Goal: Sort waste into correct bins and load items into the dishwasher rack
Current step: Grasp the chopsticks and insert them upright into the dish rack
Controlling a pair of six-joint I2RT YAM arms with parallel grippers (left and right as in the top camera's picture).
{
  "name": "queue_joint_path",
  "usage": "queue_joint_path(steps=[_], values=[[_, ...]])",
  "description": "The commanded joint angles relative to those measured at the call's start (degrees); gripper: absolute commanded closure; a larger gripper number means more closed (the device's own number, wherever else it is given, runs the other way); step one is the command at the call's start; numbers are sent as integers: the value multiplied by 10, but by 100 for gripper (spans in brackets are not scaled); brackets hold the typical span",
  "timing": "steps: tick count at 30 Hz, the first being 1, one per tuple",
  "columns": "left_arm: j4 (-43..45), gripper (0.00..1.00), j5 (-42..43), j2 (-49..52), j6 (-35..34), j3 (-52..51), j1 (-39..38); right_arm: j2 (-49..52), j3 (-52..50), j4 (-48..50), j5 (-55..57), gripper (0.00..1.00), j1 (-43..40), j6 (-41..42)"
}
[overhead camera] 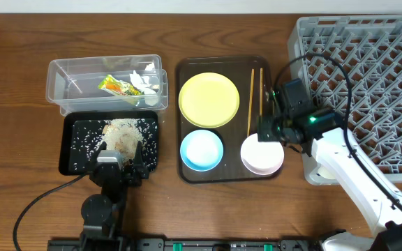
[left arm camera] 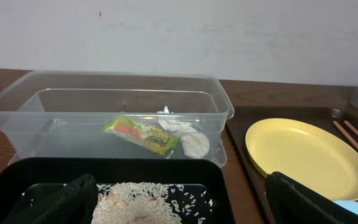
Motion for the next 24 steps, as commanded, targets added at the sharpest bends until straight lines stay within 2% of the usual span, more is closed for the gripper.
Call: queue_joint_path(steps=[1,8,11,17,20,24], values=[[-9,12,1,-4,4,-18,-1,12,4,43,-12,39,0,-14],[-9,12,1,-4,4,-18,-1,152,83,72,-5,41,-10,-4],[-9,12,1,-4,4,-18,-1,216,132,73,-2,48,-28,8],[-9,11,1,-4,4,-18,-1,314,181,72,-2,53,-60,19],[-9,12,1,-4,4,-18,-1,343,181,71,-10,59,-61,18],[-9,12,1,-4,4,-18,-1,362,181,65,-10,81,-52,18]])
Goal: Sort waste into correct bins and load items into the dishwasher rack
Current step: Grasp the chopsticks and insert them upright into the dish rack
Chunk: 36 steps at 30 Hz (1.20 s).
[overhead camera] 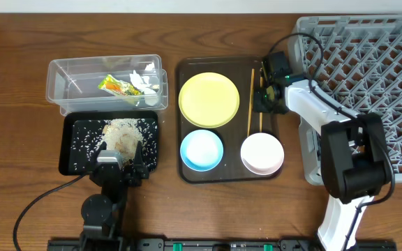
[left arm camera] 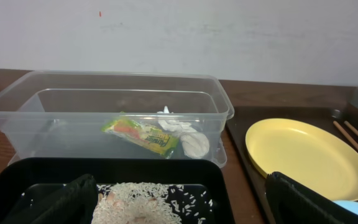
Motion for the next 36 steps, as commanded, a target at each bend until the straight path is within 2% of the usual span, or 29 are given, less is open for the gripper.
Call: queue_joint_path(steps=[1,3,5,12,17,21,25,30,34,36], values=[[-9,12,1,-4,4,-18,-1,23,-2,-8,-3,86,5,5],[-9,12,1,-4,4,-18,-1,13,4,-16,-3,95,5,5],[-9,12,1,-4,4,-18,-1,-2,19,-32,-3,99,5,5],[-9,11,1,-4,4,-18,-1,-102,59,-77,-3,99,-18,-18],[-9,11,1,-4,4,-18,-1,-199,61,-108,-3,99,-60,-58],[-9,12,1,-4,4,-18,-1,-236,61,-131,7,99,-110,-114],[-9,12,1,-4,4,-18,-1,-227,60,-142,18,99,-154,-196],[-9,12,1,-4,4,-18,-1,-178,60,-140,19,99,-159,-282],[-9,11,1,-4,4,-18,-1,-138,60,-133,84,99,-158,-295],[-9,11,1,-3,4,-18,-1,-131,60,-130,72,97,-155,-295]])
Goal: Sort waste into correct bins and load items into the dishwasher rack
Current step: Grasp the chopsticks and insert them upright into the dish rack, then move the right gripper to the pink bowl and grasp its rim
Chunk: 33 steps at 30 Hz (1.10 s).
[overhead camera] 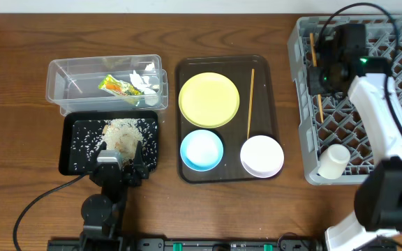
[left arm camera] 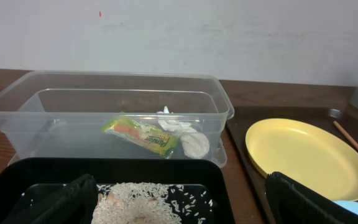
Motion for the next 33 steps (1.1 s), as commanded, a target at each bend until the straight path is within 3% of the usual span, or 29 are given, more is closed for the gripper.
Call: queue_joint_path(steps=[1,2,4,9,13,20,24,31,33], values=[[-10,11,1,-4,3,-17,-1,6,-2,3,0,77,9,-32],[-10,11,1,-4,3,-17,-1,1,-1,2,-30,62,14,-31],[-10,11,1,-4,3,-17,-1,-16,1,0,-102,50,30,-28],[-10,12,1,-3,3,-17,-1,-60,1,3,-203,48,90,50],[-10,11,1,-4,3,-17,-1,-52,0,3,-191,51,156,126],[-10,12,1,-4,3,-17,-1,31,0,6,76,57,245,308],[-10,11,1,-4,3,-17,-1,89,0,43,83,58,246,314],[-10,11,1,-4,3,-17,-1,170,0,78,15,70,235,313],[-10,11,1,-3,3,-17,-1,186,0,77,17,78,235,313]])
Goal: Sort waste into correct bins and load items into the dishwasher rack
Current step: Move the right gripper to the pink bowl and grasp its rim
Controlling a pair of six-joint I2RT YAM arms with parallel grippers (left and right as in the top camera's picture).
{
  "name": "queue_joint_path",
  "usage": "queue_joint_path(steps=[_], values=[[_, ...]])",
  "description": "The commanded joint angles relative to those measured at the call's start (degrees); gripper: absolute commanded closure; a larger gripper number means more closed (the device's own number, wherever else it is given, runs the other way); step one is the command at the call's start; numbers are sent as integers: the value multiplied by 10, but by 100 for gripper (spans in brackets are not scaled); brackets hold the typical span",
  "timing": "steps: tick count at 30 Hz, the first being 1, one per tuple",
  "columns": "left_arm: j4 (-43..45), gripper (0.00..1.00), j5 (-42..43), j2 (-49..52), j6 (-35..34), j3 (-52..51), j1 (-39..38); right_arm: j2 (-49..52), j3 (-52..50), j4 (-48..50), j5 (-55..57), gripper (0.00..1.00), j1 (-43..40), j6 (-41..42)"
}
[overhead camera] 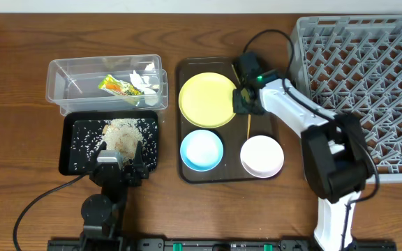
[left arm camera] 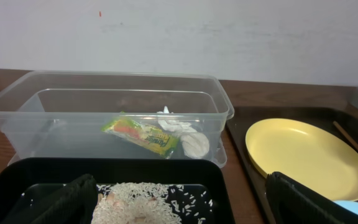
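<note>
One wooden chopstick [overhead camera: 248, 125] lies on the brown tray [overhead camera: 232, 171], between the yellow plate [overhead camera: 209, 99] and the tray's right rim. My right gripper [overhead camera: 246, 97] sits over the chopstick's upper part and hides it; whether the jaws are closed on it does not show. A blue bowl [overhead camera: 202, 150] and a white bowl [overhead camera: 262, 155] stand at the tray's front. The grey dishwasher rack [overhead camera: 368, 84] is at the right. My left gripper [left arm camera: 179, 205] rests open at the black tray of rice [overhead camera: 110, 143], fingers [left arm camera: 67, 199] wide apart.
A clear plastic bin [overhead camera: 107, 84] behind the rice tray holds a green-and-orange wrapper [left arm camera: 138, 134] and crumpled tissue [left arm camera: 188, 140]. The right arm stretches from the front right across the rack's left edge to the tray.
My right gripper was over the rack's left side with a chopstick. Now it is back at the brown tray, over the upper part of the one chopstick lying there. The left arm is unchanged.
Two chopsticks lay on the tray with my right gripper beside the white bowl. Then the gripper was at the right chopstick's upper part. Then it was over the rack with that chopstick, one left on the tray. Now it is on that remaining one.
</note>
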Motion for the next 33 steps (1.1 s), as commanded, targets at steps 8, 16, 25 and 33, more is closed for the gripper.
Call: queue_joint_path(steps=[8,16,25,33], values=[[-10,11,1,-3,3,-17,-1,14,1,-15,-7,99,-25,16],[-10,11,1,-4,3,-17,-1,-76,1,-33,-8,99,-68,-63],[-10,11,1,-3,3,-17,-1,-232,1,-73,-1,99,-149,-146],[-10,11,1,-3,3,-17,-1,-268,1,-96,2,99,-267,-287]])
